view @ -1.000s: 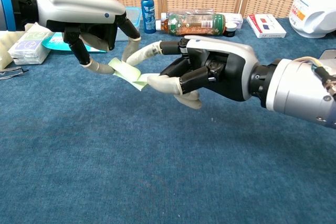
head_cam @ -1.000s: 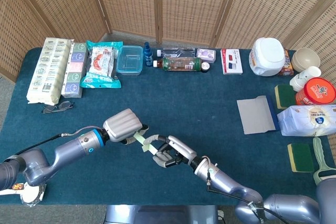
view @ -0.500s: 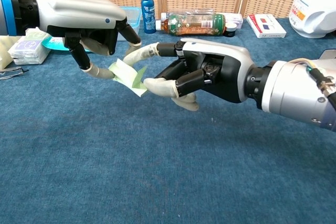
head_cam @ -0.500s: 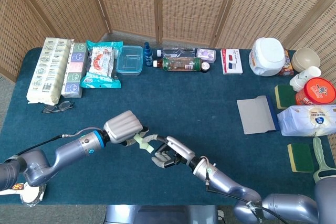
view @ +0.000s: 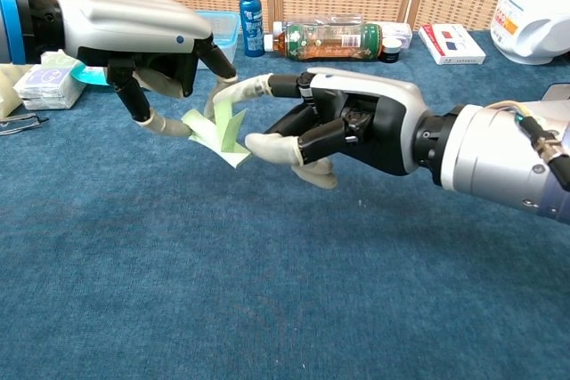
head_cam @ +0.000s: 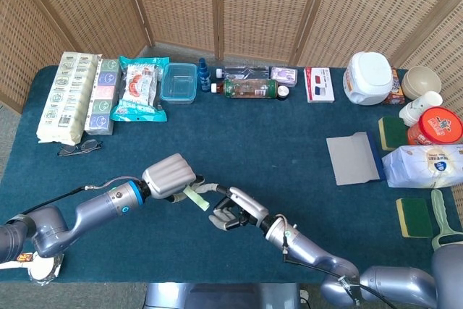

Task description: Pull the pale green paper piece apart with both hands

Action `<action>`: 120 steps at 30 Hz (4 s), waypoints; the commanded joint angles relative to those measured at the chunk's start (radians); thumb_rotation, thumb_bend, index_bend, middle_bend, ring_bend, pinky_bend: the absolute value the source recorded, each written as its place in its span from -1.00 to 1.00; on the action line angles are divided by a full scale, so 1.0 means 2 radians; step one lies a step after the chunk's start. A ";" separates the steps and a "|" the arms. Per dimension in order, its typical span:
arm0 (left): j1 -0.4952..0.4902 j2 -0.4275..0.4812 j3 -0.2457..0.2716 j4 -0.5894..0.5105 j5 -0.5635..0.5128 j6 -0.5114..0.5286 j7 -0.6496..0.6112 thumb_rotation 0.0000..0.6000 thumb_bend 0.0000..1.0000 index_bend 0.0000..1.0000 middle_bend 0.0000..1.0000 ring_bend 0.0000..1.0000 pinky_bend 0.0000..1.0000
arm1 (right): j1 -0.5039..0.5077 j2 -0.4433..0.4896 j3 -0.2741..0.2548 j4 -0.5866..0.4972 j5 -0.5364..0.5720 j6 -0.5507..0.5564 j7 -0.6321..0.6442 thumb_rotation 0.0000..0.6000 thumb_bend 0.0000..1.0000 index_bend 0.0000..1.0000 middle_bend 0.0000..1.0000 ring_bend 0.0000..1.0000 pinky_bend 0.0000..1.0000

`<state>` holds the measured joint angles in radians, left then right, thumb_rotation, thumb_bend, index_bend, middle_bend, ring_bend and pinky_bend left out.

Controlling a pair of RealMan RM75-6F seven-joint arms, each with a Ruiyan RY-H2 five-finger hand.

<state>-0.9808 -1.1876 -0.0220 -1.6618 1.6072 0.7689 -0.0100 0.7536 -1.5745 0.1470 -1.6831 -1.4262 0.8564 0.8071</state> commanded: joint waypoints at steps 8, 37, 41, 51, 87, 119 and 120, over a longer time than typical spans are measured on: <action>0.000 -0.002 0.000 0.002 0.001 0.001 -0.003 1.00 -0.07 0.43 1.00 1.00 1.00 | 0.001 0.000 -0.001 0.003 -0.002 -0.003 0.004 1.00 -0.05 -0.60 0.81 0.76 0.69; 0.002 0.003 -0.001 0.006 0.002 0.010 -0.021 1.00 -0.07 0.43 1.00 1.00 1.00 | -0.002 -0.005 -0.001 0.008 -0.003 0.003 -0.001 1.00 -0.05 -0.40 0.81 0.76 0.69; 0.002 0.003 -0.001 0.007 0.003 0.010 -0.022 1.00 -0.07 0.43 1.00 1.00 1.00 | -0.002 -0.006 0.000 0.008 -0.001 0.003 -0.003 1.00 -0.05 -0.37 0.83 0.77 0.69; 0.003 0.002 0.000 0.008 0.003 0.010 -0.022 1.00 -0.07 0.43 1.00 1.00 1.00 | -0.007 -0.016 0.006 0.008 0.012 0.011 -0.021 1.00 -0.05 -0.14 0.88 0.82 0.69; 0.001 -0.004 -0.001 0.003 0.011 0.017 -0.036 1.00 -0.07 0.42 1.00 1.00 1.00 | -0.006 -0.016 0.017 0.005 0.021 0.005 -0.039 1.00 -0.05 -0.19 0.87 0.82 0.70; -0.001 -0.011 0.002 0.006 0.006 0.009 -0.029 1.00 -0.07 0.42 1.00 1.00 1.00 | -0.011 -0.026 0.020 0.011 0.026 0.010 -0.048 1.00 -0.05 0.39 0.93 0.87 0.72; -0.001 -0.011 0.002 0.006 0.006 0.009 -0.029 1.00 -0.07 0.42 1.00 1.00 1.00 | -0.012 -0.026 0.021 0.011 0.026 0.010 -0.048 1.00 -0.05 0.40 0.93 0.87 0.72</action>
<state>-0.9837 -1.2103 -0.0186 -1.6493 1.6195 0.7865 -0.0687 0.7305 -1.6268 0.1879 -1.6608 -1.3735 0.8755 0.7120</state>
